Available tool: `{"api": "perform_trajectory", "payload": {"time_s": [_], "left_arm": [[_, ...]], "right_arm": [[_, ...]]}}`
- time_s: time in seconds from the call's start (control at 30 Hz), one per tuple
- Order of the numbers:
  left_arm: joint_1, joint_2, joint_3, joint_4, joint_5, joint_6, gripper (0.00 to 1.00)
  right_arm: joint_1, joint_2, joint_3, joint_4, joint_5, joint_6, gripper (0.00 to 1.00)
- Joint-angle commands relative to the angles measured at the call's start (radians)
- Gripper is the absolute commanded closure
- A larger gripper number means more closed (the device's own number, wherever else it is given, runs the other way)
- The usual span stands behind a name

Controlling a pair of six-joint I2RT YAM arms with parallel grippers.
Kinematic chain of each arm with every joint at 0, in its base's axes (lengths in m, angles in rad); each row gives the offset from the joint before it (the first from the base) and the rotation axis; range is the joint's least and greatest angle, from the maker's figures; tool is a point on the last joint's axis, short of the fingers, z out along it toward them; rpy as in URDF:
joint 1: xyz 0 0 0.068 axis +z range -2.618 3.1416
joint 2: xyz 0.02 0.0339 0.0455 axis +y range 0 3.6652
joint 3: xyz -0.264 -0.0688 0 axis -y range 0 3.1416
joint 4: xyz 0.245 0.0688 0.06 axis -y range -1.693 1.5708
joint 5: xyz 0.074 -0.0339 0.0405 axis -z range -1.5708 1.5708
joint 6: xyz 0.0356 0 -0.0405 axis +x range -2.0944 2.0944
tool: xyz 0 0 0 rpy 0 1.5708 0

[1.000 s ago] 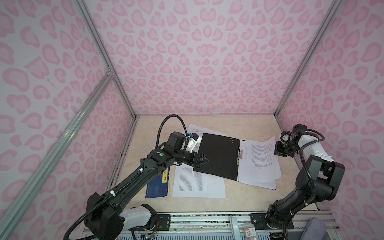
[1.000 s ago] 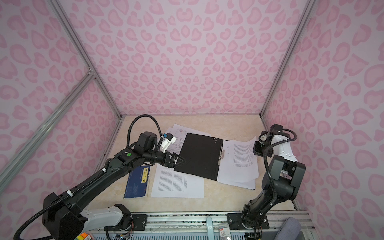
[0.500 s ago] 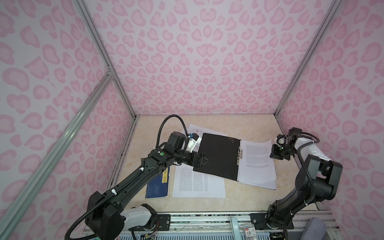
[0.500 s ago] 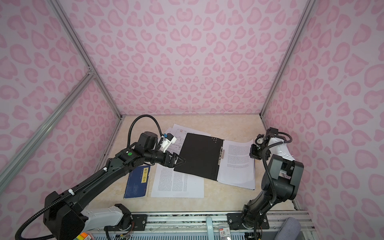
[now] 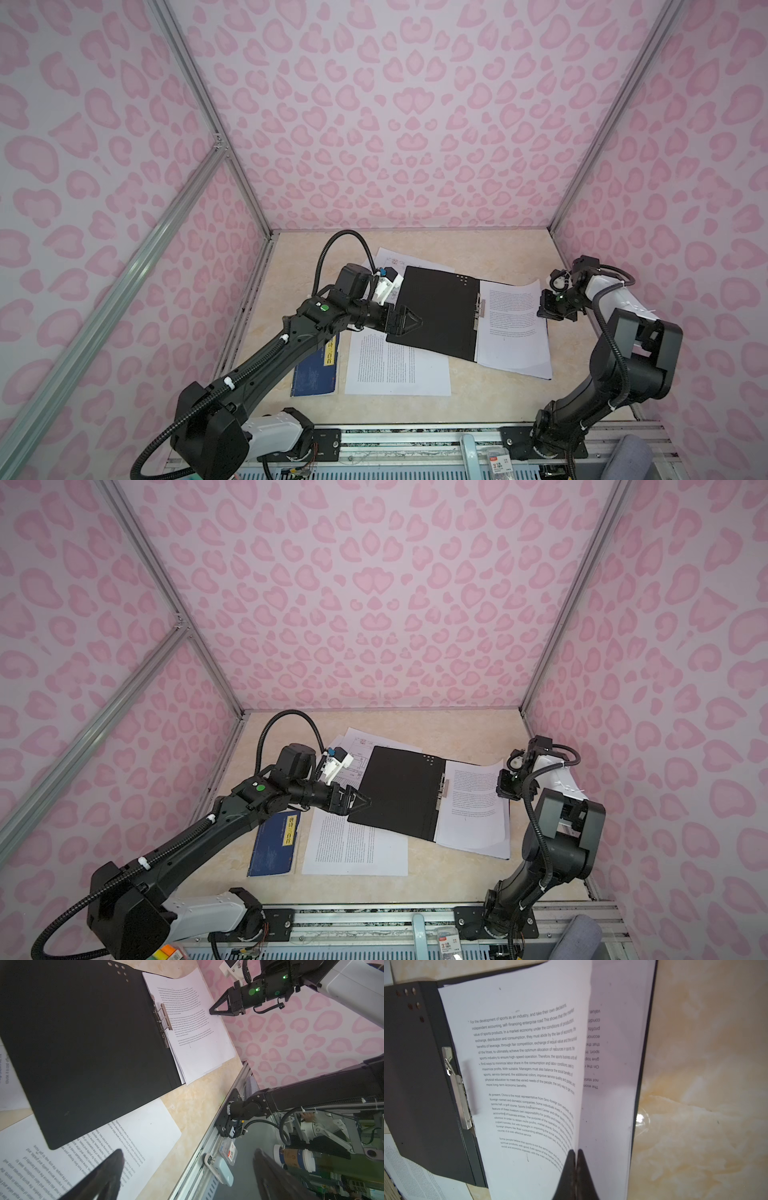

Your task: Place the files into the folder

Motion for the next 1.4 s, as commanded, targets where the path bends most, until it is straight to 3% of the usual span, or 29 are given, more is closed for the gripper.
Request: {"api": "perform_trajectory", "payload": {"time_s": [0.0, 0.83, 0.97, 1.03, 1.07, 1.1, 1.13, 1.37], "left_arm": [[0.001, 0.005, -0.003, 0.020, 0.019, 0.001, 0.02], [0.003, -0.002, -0.006, 0.027, 0.027, -0.007, 0.02], [0.003, -0.002, -0.007, 0.026, 0.026, -0.008, 0.02], [0.003, -0.001, -0.007, 0.029, 0.026, -0.008, 0.02], [0.003, 0.000, -0.007, 0.028, 0.024, -0.008, 0.02], [0.003, 0.000, -0.008, 0.026, 0.023, -0.008, 0.02], [0.004, 0.000, -0.008, 0.026, 0.019, -0.008, 0.02], [0.009, -0.014, -0.009, 0.013, -0.022, 0.011, 0.02]], "right_arm": [[0.001, 0.006, -0.012, 0.008, -0.007, 0.011, 1.00], [0.003, 0.025, -0.054, 0.031, -0.005, 0.068, 0.97], [0.001, 0.027, -0.049, 0.023, 0.010, 0.072, 0.84], [0.001, 0.028, -0.048, 0.020, 0.023, 0.077, 0.69], [0.000, 0.027, -0.048, 0.021, 0.030, 0.084, 0.54], [-0.001, 0.026, -0.051, 0.025, 0.031, 0.088, 0.10], [-0.003, 0.025, -0.053, 0.029, 0.032, 0.096, 0.01], [-0.021, -0.032, -0.066, 0.079, 0.029, 0.170, 0.01]]}}
